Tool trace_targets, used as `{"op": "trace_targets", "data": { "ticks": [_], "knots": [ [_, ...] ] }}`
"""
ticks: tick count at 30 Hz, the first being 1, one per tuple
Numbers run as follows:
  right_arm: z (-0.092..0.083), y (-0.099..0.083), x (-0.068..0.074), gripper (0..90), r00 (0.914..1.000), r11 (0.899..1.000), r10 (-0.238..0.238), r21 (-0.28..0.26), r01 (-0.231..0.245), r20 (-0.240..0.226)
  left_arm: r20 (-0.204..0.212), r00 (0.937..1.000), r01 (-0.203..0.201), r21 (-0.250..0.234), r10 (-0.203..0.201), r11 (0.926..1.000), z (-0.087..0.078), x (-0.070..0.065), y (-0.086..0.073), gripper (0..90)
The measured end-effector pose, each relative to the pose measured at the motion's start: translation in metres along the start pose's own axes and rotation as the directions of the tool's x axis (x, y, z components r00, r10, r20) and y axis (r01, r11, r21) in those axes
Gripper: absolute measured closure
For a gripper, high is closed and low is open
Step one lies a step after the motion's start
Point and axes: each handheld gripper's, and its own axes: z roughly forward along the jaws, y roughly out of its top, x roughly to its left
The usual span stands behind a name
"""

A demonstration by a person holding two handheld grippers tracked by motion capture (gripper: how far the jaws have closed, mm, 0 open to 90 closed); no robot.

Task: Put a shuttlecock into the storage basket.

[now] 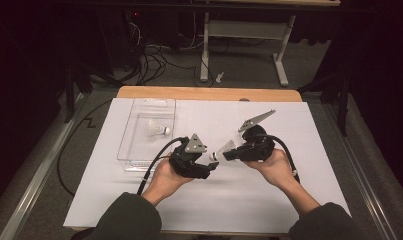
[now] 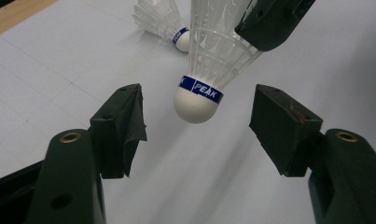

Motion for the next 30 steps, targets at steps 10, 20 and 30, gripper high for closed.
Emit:
{"op": "trace_targets", "data": {
  "ticks": [10, 20, 30],
  "knots": [
    [0.003, 0.004, 0.002, 90.0, 0.9999, 1.0, -0.004, 0.007, 0.004, -0.017, 0.023, 0.9994, -0.028, 0.095, 0.026, 0.9951, 0.006, 0.003, 0.006, 38.9],
    [0.007, 0.01, 0.005, 90.0, 0.9993, 1.0, -0.006, 0.025, 0.007, -0.038, 0.039, 0.999, -0.028, 0.129, 0.023, 0.9912, 0.012, 0.007, 0.01, 45.9],
    [0.01, 0.012, 0.004, 90.0, 0.9988, 1.0, 0.001, 0.021, 0.0, -0.049, 0.059, 0.9982, -0.021, 0.124, 0.014, 0.992, 0.013, 0.009, 0.013, 53.1]
  ]
}}
